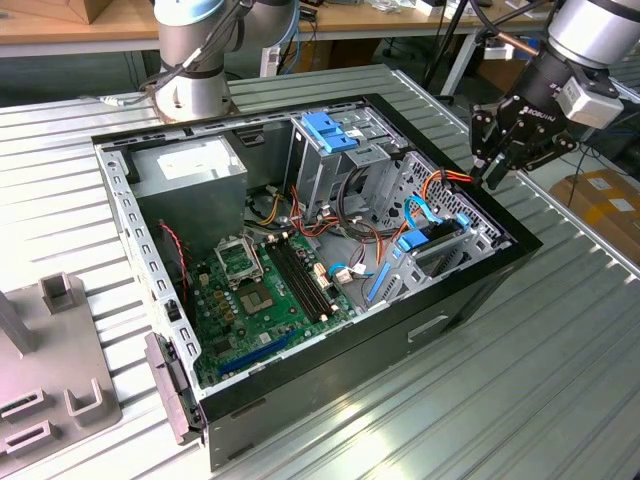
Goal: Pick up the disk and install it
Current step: 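Insert the second disk wire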
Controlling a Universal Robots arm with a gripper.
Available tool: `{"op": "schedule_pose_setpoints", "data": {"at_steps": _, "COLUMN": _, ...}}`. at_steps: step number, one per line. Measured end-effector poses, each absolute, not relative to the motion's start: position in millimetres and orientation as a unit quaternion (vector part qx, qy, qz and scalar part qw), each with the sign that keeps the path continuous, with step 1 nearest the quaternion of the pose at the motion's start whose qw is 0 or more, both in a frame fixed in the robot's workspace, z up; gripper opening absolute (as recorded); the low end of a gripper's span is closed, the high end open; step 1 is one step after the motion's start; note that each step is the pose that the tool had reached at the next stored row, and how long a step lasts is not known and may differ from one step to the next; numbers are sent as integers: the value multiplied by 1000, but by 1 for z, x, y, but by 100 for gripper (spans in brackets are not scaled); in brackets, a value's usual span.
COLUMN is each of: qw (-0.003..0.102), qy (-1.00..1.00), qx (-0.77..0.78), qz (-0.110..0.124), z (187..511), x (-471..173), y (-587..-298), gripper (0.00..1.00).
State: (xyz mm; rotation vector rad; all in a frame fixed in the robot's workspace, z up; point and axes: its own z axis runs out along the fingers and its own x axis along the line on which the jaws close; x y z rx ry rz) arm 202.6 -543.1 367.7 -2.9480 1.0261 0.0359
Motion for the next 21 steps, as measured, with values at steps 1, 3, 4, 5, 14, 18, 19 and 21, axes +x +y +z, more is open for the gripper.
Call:
{"op": "schedule_pose_setpoints", "data": {"at_steps": 1, "qw": 10, "qy": 329, "qx": -944, "qz": 12, "z": 368, "x": 203, "y": -542, "gripper": 33}}
{"op": "schedule_pose_setpoints", "data": {"at_steps": 3, "qw": 8, "qy": 329, "qx": -944, "qz": 12, "z": 368, "x": 203, "y": -541, "gripper": 33}}
{"op": "schedule_pose_setpoints", "data": {"at_steps": 4, "qw": 8, "qy": 329, "qx": -944, "qz": 13, "z": 368, "x": 203, "y": -540, "gripper": 33}}
{"op": "schedule_pose_setpoints", "data": {"at_steps": 5, "qw": 7, "qy": 329, "qx": -944, "qz": 14, "z": 368, "x": 204, "y": -540, "gripper": 33}}
{"op": "schedule_pose_setpoints", "data": {"at_steps": 14, "qw": -9, "qy": 329, "qx": -944, "qz": 26, "z": 368, "x": 210, "y": -533, "gripper": 33}}
{"op": "schedule_pose_setpoints", "data": {"at_steps": 18, "qw": -9, "qy": 329, "qx": -944, "qz": 26, "z": 368, "x": 213, "y": -533, "gripper": 33}}
{"op": "schedule_pose_setpoints", "data": {"at_steps": 19, "qw": -9, "qy": 329, "qx": -944, "qz": 26, "z": 368, "x": 213, "y": -533, "gripper": 33}}
{"op": "schedule_pose_setpoints", "data": {"at_steps": 21, "qw": -9, "qy": 329, "qx": -944, "qz": 26, "z": 368, "x": 213, "y": -533, "gripper": 33}}
